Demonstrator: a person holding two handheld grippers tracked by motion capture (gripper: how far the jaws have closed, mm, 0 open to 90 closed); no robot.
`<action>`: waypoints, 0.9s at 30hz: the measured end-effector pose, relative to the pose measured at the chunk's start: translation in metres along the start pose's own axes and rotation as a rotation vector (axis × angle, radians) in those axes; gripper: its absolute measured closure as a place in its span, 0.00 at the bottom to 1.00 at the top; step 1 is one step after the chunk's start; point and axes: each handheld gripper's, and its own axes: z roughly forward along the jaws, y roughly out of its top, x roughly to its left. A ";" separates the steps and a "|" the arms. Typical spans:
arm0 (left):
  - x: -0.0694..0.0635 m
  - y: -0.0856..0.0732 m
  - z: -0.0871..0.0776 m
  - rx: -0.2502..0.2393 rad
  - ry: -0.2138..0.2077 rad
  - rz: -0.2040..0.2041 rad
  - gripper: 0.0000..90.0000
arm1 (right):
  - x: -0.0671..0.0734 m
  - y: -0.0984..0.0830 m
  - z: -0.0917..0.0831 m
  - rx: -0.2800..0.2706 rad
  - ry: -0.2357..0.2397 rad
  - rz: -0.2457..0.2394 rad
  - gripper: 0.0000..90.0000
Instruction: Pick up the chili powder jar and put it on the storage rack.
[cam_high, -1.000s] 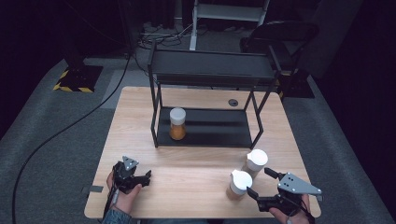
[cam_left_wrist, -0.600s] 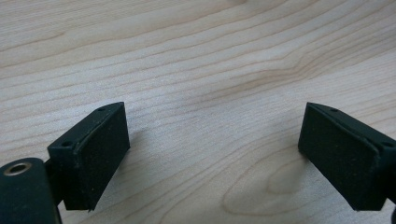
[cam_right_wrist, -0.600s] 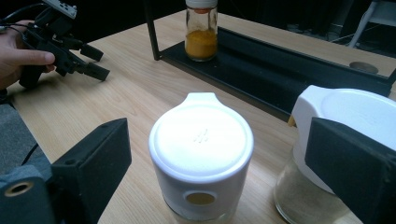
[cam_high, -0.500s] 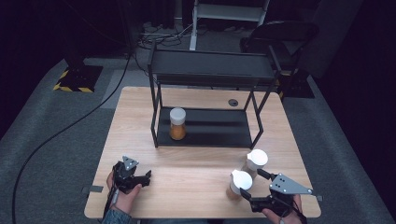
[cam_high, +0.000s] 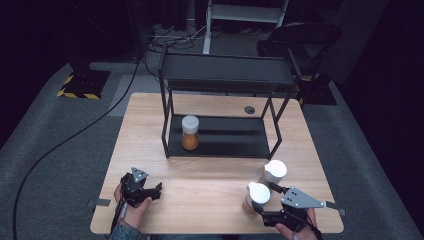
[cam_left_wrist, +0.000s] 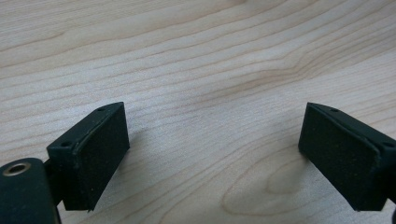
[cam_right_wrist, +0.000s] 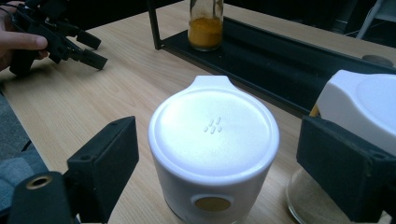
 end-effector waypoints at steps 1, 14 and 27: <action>0.000 0.000 0.000 0.000 0.000 0.000 0.09 | 0.000 -0.001 0.001 0.002 -0.001 -0.001 0.16; 0.000 0.000 0.000 0.000 0.000 0.000 0.09 | 0.000 -0.008 0.011 0.037 -0.005 -0.005 0.24; 0.000 0.000 0.000 0.000 0.000 0.000 0.09 | 0.002 -0.013 0.017 0.062 0.009 -0.014 0.33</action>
